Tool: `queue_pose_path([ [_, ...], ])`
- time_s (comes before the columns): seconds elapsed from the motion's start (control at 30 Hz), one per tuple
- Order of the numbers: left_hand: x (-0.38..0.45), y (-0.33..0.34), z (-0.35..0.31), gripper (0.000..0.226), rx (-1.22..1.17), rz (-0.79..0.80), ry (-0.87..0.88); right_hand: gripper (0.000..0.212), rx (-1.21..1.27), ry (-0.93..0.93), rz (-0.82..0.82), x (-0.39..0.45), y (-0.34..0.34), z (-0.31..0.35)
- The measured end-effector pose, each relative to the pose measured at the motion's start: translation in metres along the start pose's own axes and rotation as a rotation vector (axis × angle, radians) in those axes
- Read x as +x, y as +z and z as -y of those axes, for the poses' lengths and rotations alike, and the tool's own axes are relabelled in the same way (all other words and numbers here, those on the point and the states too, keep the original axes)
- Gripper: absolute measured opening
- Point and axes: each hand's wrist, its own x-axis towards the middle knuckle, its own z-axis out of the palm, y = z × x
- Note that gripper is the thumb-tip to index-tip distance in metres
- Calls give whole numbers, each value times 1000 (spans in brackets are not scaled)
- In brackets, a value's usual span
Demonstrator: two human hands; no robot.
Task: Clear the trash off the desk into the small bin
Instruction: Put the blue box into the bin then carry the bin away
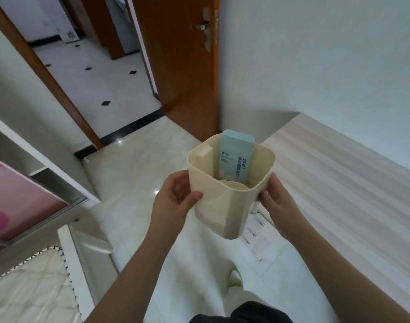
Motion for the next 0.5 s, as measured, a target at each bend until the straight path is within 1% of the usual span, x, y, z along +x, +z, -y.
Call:
queue_pose_path([
  [0.1, 27, 7, 3, 34, 82, -41, 30, 48, 15, 24, 34, 31, -9, -6],
  [0.13, 37, 9, 4, 33, 145, -51, 34, 52, 45, 21, 33, 42, -11, -6],
  [0.2, 57, 12, 7, 35, 288, -70, 49, 65, 91, 8, 32, 63, -15, -1],
  [0.23, 67, 12, 7, 36, 324, -75, 46, 71, 100, 1, 37, 73, -17, 0],
  [0.27, 78, 12, 7, 38, 333, -80, 29, 72, 106, 9, 40, 83, -17, 2],
  [0.4, 108, 11, 2, 43, 330, -93, 5, 65, 130, 4, 58, 123, -19, 1],
  [0.43, 113, 10, 3, 47, 299, -84, -7, 65, 124, 8, 66, 132, -20, 1],
  [0.5, 117, 5, 5, 65, 248, -44, 2, 69, 90, 18, 76, 150, -18, 2],
])
